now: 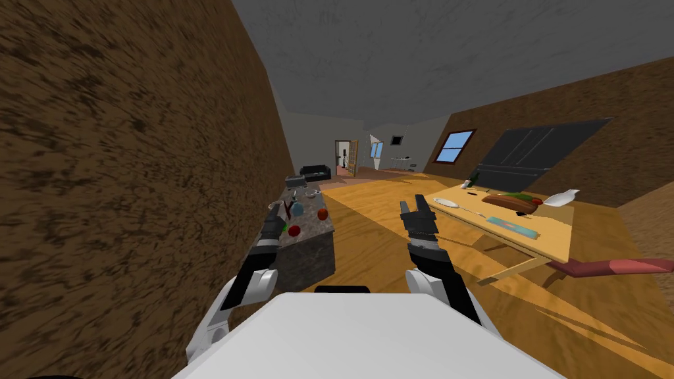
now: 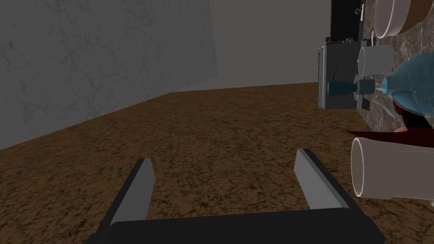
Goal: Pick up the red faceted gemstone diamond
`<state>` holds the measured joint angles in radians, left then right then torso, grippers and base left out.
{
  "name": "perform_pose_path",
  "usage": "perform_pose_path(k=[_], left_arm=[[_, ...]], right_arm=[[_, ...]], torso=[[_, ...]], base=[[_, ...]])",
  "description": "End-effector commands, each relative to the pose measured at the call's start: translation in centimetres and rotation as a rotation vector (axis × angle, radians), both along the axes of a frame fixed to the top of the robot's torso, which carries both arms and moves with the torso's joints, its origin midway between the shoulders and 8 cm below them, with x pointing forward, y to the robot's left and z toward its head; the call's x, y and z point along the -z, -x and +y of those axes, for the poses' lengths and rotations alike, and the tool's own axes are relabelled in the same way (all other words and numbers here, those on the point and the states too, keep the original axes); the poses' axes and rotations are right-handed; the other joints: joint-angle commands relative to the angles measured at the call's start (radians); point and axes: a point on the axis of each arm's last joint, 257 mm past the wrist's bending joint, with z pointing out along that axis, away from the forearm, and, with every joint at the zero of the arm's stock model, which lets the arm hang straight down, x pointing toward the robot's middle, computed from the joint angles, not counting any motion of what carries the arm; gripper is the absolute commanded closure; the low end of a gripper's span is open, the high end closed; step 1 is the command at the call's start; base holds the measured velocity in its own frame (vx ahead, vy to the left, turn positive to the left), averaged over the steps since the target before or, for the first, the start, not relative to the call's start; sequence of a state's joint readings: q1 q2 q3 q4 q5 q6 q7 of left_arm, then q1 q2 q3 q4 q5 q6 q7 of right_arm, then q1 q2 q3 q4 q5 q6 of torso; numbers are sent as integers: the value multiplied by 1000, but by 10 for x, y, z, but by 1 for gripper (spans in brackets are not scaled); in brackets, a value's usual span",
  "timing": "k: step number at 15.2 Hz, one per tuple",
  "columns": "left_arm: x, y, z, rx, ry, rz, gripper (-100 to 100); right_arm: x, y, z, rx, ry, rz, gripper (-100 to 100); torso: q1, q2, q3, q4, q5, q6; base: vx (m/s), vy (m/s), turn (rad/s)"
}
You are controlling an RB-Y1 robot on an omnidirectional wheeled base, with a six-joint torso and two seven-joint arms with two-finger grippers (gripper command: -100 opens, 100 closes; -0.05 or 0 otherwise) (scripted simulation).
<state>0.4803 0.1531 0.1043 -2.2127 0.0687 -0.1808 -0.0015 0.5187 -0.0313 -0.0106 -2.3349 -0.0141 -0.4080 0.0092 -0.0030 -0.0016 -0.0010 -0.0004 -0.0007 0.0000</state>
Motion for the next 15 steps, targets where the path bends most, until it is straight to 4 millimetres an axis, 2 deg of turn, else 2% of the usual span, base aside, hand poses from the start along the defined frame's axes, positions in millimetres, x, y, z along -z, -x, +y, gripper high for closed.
perform_pose_path(k=[1, 2, 3, 5, 10, 12, 13, 15], left_arm=[[8, -4, 10, -9, 3, 45, -100], [9, -4, 10, -10, 3, 48, -100], [14, -6, 19, -18, 6, 76, -100], [17, -7, 19, -20, 8, 87, -100], [37, -11, 50, -57, 29, 186, -100], [43, -12, 51, -62, 34, 209, -100], [48, -12, 61, -75, 43, 236, -100], [52, -13, 62, -79, 46, 251, -100]], right_arm=[[0, 0, 0, 0, 0, 0, 0], [0, 0, 0, 0, 0, 0, 0], [0, 0, 0, 0, 0, 0, 0], [0, 0, 0, 0, 0, 0, 0], [0, 0, 0, 0, 0, 0, 0], [0, 0, 0, 0, 0, 0, 0], [0, 0, 0, 0, 0, 0, 0], [0, 0, 0, 0, 0, 0, 0]], torso=[[0, 0, 0, 0, 0, 0], [0, 0, 0, 0, 0, 0], [0, 0, 0, 0, 0, 0], [0, 0, 0, 0, 0, 0], [-1, 0, 0, 0, 0, 0], [-1, -1, 0, 0, 0, 0], [0, 0, 0, 0, 0, 0], [0, 0, 0, 0, 0, 0]], base=[[17, -32, -25], [17, -34, -28], [21, -45, -42], [20, -39, -20], [26, -51, -36], [24, -43, -18], [30, -44, -30], [25, -42, -24]])
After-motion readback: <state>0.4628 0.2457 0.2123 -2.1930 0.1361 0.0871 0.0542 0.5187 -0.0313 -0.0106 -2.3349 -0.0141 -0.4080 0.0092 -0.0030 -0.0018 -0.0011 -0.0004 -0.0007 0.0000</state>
